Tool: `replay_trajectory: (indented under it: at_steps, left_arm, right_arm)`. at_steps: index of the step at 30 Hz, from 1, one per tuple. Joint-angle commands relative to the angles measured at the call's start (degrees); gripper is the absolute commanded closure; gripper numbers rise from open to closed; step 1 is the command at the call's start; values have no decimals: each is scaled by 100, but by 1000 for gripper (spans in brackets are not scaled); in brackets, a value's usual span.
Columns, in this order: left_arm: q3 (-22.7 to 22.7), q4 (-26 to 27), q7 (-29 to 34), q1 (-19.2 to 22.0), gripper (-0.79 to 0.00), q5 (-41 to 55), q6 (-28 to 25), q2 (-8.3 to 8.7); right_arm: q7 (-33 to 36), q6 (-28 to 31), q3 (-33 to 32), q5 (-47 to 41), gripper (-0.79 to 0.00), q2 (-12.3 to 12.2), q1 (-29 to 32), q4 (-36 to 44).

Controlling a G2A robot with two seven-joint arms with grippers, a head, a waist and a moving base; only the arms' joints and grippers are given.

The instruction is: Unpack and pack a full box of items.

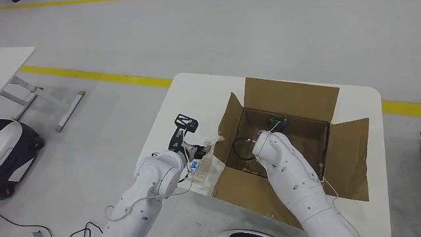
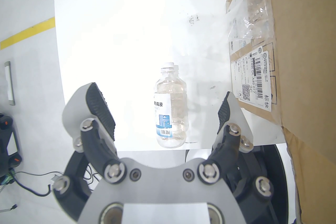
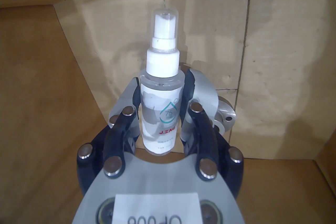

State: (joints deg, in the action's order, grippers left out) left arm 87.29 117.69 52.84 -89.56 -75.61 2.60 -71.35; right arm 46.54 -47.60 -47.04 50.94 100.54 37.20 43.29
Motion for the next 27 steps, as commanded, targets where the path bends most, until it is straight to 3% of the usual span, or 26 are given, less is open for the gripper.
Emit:
replay_trajectory:
  at_steps: [1, 5, 8, 9, 18, 27]
  left_arm:
    - [0, 0, 0, 0, -785, 0, 0, 0]
    - [0, 0, 0, 0, -785, 0, 0, 0]
    - [0, 0, 0, 0, -785, 0, 0, 0]
    - [0, 0, 0, 0, -785, 0, 0, 0]
    - [0, 0, 0, 0, -785, 0, 0, 0]
    - [0, 0, 0, 0, -785, 0, 0, 0]
  right_arm:
    - [-35, 22, -1, -46, -332, 30, -37, -95]
    - [-76, 60, 9, -95, -283, 85, -114, -264]
    - [-66, 77, 26, -105, -111, 122, -174, -400]
    - [-67, 79, 30, -110, 0, 135, -193, -435]
    - [-163, 110, 52, -40, 0, 196, -214, -263]
    - [82, -195, 124, 852, 0, 27, 205, 958]
